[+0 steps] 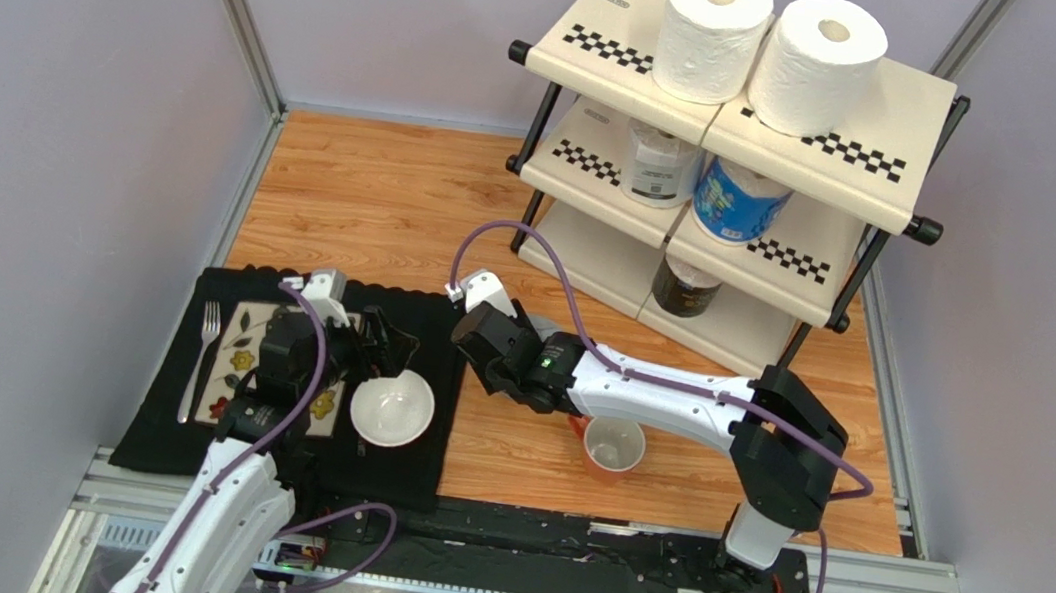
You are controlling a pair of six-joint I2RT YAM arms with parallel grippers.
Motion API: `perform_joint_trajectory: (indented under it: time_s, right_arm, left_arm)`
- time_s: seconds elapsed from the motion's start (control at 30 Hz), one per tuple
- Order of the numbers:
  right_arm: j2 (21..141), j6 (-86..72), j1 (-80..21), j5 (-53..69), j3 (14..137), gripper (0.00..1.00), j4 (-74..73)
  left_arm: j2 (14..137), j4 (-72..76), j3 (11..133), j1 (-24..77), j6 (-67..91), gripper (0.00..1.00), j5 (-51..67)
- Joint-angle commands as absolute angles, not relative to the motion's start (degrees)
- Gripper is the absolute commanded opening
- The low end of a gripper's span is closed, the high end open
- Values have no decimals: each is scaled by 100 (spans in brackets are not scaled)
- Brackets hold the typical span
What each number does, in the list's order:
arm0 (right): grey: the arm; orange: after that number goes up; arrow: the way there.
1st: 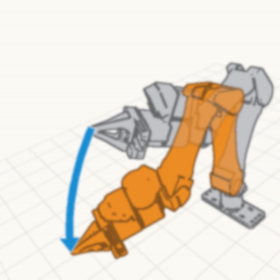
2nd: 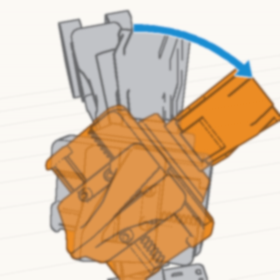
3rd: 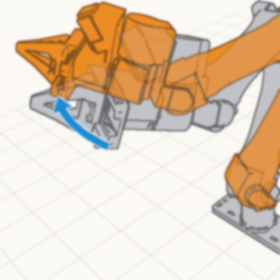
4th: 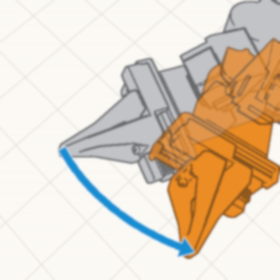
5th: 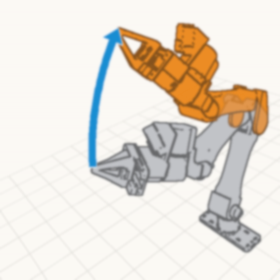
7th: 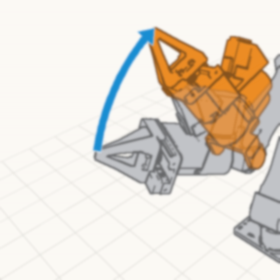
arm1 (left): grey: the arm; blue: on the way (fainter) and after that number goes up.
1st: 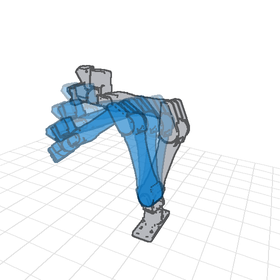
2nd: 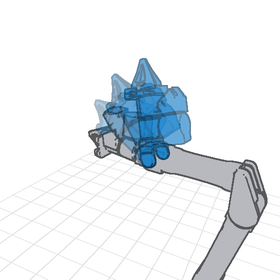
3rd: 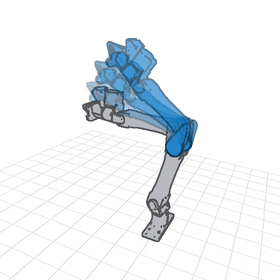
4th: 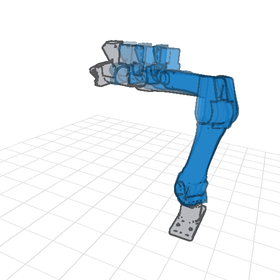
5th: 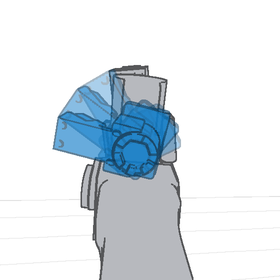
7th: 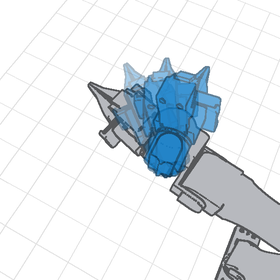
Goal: Place and organize the paper towels onto the shelf
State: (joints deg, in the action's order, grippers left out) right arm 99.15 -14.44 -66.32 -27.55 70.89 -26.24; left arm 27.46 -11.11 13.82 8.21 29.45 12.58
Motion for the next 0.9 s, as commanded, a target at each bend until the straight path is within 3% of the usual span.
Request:
perform_joint_trajectory:
  time_s: [0.0, 0.07, 0.17, 0.5, 0.87]
  right_arm:
    - [9870, -1283, -6680, -2997, 7154, 47, -2461]
    - [9888, -1274, -6680, -3015, 7163, 36, -2478]
    - [9818, -1371, -6680, -3269, 7111, 30, -2452]
    - [9606, -107, -6557, -5272, 7242, 37, -1908]
    - [9817, 975, -5582, -5546, 7172, 35, -704]
  left_arm:
    - [2690, -1064, 1345, 765, 2874, 99, 1283]
    - [2681, -1081, 1327, 765, 2874, 99, 1301]
    - [2663, -1090, 1345, 756, 2865, 99, 1292]
    - [2584, -1011, 1345, 738, 2971, 99, 1240]
    - [2514, -844, 1222, 738, 3138, 99, 1310]
